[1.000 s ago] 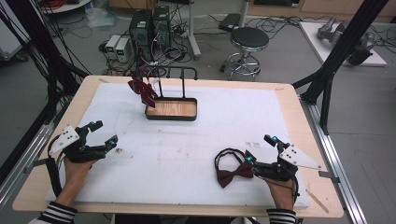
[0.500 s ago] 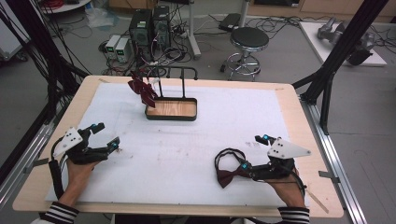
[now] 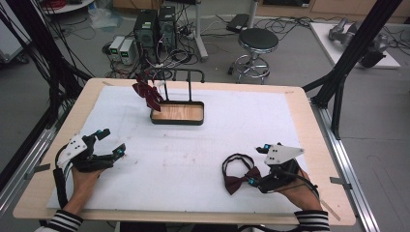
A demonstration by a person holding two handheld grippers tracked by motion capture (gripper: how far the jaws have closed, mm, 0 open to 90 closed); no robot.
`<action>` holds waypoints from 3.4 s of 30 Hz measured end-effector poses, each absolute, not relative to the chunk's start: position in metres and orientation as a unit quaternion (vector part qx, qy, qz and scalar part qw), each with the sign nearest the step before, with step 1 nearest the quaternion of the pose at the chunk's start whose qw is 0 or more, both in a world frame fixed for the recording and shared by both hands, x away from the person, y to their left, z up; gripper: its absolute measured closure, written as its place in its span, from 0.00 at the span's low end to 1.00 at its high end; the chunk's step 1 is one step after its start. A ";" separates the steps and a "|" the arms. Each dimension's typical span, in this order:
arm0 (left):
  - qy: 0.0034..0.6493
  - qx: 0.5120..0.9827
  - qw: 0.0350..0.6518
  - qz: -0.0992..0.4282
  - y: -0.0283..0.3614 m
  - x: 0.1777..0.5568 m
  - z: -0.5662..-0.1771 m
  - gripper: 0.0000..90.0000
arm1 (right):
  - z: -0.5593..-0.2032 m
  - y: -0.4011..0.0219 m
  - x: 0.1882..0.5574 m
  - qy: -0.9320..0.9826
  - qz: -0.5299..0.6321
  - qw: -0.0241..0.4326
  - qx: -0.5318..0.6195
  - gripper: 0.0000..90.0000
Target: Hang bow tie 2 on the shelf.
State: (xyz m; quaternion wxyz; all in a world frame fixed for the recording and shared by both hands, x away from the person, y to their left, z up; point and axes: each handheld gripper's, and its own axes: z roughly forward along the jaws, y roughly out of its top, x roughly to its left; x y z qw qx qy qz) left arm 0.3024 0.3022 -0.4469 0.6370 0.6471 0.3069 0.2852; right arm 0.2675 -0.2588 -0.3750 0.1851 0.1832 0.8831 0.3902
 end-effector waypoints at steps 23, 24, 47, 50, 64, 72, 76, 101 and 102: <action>0.304 0.655 0.629 0.287 0.298 0.302 -0.452 0.15 | -0.396 -0.242 0.278 0.947 0.275 0.127 0.113 0.17; 0.305 0.654 0.630 0.286 0.298 0.302 -0.452 0.15 | -0.396 -0.242 0.278 0.947 0.273 0.125 0.113 0.17; 0.304 0.657 0.627 0.289 0.298 0.302 -0.452 0.15 | -0.407 -0.228 0.284 0.962 0.237 0.100 0.085 0.40; 0.304 0.657 0.627 0.289 0.298 0.302 -0.452 0.15 | -0.407 -0.228 0.285 0.964 0.234 0.098 0.080 0.42; 0.305 0.656 0.627 0.290 0.297 0.302 -0.452 0.15 | -0.410 -0.225 0.286 0.969 0.215 0.101 0.066 0.56; 0.304 0.657 0.626 0.290 0.297 0.302 -0.452 0.15 | -0.410 -0.220 0.287 0.975 0.194 0.100 0.052 0.54; 0.305 0.656 0.627 0.290 0.297 0.302 -0.452 0.15 | -0.411 -0.219 0.287 0.975 0.191 0.101 0.050 0.57; 0.306 0.655 0.627 0.290 0.297 0.302 -0.452 0.15 | -0.410 -0.219 0.287 0.969 0.211 0.119 0.057 0.85; 0.306 0.656 0.626 0.290 0.297 0.302 -0.452 0.15 | -0.409 -0.219 0.287 0.967 0.213 0.123 0.059 0.85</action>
